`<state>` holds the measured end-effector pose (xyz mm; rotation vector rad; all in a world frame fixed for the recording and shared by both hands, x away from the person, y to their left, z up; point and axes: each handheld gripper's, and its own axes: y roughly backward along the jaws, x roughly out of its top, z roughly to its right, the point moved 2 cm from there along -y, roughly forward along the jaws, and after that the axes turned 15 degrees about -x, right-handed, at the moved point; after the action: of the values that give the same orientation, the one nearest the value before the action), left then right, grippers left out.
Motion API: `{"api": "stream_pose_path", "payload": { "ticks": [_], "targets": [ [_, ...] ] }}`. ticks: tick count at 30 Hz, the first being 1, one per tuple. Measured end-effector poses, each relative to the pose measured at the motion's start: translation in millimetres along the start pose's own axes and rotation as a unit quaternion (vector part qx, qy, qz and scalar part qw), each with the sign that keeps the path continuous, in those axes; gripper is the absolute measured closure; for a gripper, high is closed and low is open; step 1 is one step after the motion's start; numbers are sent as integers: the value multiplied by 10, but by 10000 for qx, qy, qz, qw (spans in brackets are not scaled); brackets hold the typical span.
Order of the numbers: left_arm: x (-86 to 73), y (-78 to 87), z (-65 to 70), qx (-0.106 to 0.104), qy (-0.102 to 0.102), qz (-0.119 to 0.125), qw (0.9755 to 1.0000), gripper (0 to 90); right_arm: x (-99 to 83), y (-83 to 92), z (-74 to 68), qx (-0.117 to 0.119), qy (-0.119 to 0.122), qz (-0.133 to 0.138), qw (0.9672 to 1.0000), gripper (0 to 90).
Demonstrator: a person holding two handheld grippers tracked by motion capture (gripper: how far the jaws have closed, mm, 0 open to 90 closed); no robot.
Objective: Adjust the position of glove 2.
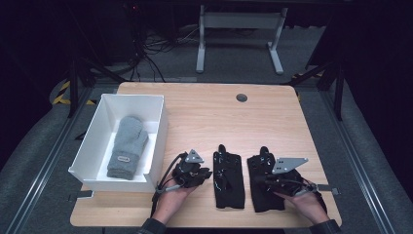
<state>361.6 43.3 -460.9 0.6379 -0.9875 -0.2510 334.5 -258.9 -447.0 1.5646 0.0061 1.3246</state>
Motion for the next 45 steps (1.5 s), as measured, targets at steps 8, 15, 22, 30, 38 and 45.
{"api": "stream_pose_path", "payload": {
  "ticks": [8,15,22,30,38,45],
  "targets": [
    [75,-189,-34,-2,223,17,9998,656,-190,95,237,-403,-136,-202,9989,900],
    [72,-315,-27,224,250,-192,9993,634,-351,165,367,-596,-244,-372,9972,900],
    [74,-325,-33,172,393,-144,9990,846,-402,130,407,-606,-254,-550,9963,900],
    [79,-251,-62,58,549,6,9985,872,-429,181,458,-785,-293,-606,9946,900],
    [94,-159,-70,-268,633,131,9976,873,-488,160,515,-755,-377,-736,9937,900],
    [106,-93,-60,-456,629,188,9968,873,-421,81,414,-517,-304,-719,9956,900]
  ]
}}
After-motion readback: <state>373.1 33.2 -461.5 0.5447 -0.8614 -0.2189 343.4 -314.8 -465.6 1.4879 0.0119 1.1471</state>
